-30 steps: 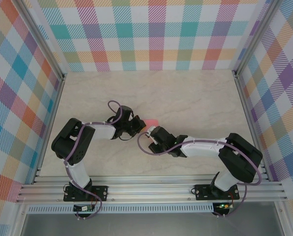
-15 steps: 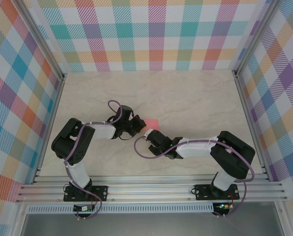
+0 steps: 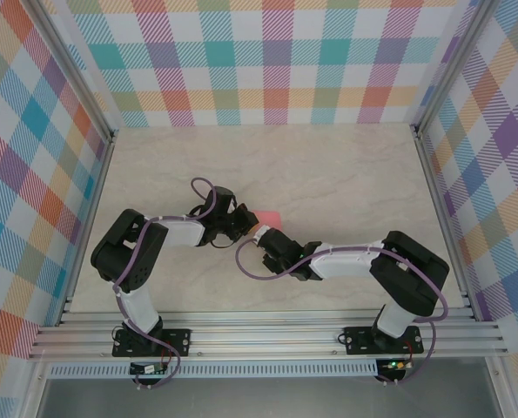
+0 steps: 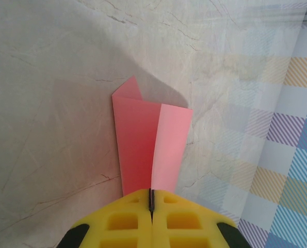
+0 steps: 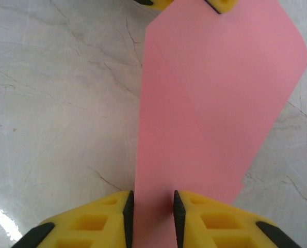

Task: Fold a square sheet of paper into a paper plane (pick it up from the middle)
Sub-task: Fold the wing for the fifth time at the center of the table.

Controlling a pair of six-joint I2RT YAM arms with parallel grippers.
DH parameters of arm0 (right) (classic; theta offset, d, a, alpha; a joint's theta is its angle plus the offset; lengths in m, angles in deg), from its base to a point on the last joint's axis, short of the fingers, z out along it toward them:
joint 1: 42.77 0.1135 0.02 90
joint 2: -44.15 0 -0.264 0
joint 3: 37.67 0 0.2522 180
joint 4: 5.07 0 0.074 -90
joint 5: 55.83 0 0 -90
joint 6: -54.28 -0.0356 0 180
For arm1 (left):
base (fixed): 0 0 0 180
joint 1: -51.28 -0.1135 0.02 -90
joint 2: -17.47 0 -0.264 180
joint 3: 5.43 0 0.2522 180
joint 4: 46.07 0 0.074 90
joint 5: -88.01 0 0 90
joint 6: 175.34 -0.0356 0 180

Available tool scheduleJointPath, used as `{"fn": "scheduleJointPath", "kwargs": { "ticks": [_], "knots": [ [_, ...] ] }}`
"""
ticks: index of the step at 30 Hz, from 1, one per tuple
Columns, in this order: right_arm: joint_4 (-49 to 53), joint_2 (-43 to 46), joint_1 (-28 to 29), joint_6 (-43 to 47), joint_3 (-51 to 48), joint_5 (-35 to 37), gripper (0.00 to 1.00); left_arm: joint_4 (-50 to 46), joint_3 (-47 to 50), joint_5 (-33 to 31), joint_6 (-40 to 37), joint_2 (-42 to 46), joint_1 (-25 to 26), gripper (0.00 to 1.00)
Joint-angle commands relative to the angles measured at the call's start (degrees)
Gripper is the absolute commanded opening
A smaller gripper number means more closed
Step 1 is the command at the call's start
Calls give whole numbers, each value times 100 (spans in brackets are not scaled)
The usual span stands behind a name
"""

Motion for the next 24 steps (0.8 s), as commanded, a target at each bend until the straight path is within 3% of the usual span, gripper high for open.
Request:
{"fn": "scheduleJointPath", "kwargs": {
  "ticks": [1,12,14,24],
  "knots": [
    [-213,-81,28,14,61,102,25,-143,-91,-3,-21,249,96,3],
    [-507,144,-148,294,-218,-132,10,-541,-138,-252,-16,378,53,30],
    [-646,255,-209,393,-340,-302,10,-576,-154,-248,-14,354,11,41],
    [-800,313,-431,424,-453,-586,10,-702,-178,-111,-53,429,-194,55]
  ]
}}
